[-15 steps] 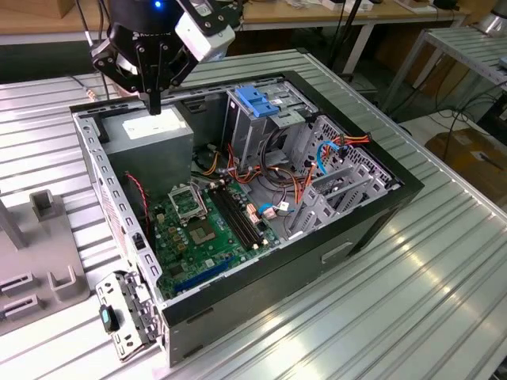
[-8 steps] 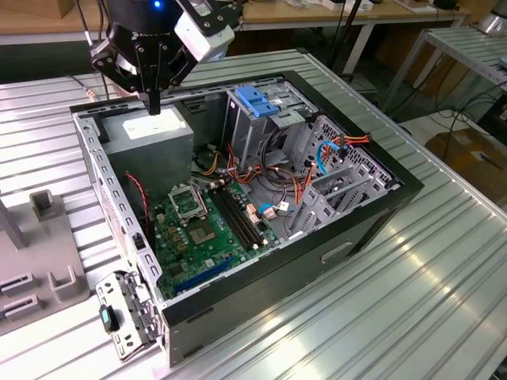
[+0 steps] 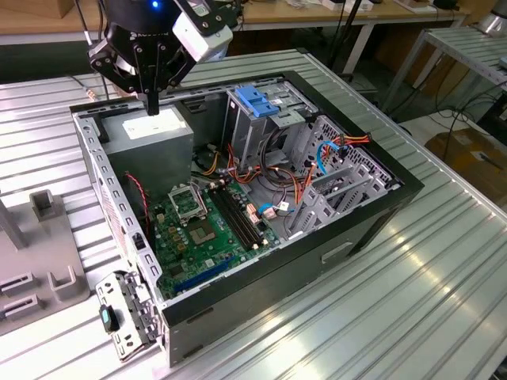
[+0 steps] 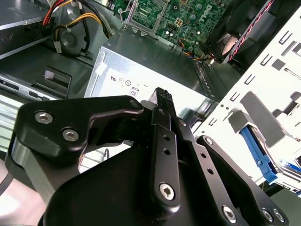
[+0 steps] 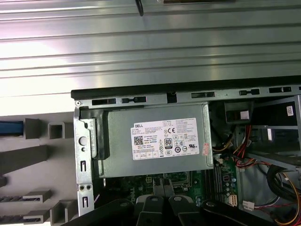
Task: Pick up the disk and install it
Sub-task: 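Reach for the disk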
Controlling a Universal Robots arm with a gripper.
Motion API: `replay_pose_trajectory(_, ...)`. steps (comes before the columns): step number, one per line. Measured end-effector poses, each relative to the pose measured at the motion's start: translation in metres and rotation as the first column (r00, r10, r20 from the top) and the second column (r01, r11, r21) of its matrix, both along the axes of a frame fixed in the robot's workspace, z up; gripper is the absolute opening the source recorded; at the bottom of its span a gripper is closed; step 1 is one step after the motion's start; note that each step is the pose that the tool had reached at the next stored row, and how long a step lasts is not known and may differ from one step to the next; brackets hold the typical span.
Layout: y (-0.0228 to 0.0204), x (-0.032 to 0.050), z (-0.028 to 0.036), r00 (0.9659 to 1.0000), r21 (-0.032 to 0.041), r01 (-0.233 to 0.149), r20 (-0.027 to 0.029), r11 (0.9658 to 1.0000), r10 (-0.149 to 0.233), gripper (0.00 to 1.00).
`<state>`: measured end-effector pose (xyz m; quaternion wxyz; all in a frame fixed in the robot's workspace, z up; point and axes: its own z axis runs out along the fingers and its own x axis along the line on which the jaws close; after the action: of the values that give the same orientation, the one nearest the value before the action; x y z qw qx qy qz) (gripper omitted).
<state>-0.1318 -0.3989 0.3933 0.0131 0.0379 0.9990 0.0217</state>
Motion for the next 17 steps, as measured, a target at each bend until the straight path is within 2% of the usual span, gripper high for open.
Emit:
replay_pose_trajectory(8, -0.0001, -0.0016, 0.0, 1.0, 0.0, 0.0, 0.0, 1.0, 0.0, 0.11)
replay_pose_trajectory(12, 0.0, -0.0076, 0.0, 1.0, 0.0, 0.0, 0.0, 1.0, 0.0, 0.11)
replay_pose_trajectory(17, 0.0001, -0.0188, 0.0, 1.0, 0.0, 0.0, 0.0, 1.0, 0.0, 0.11)
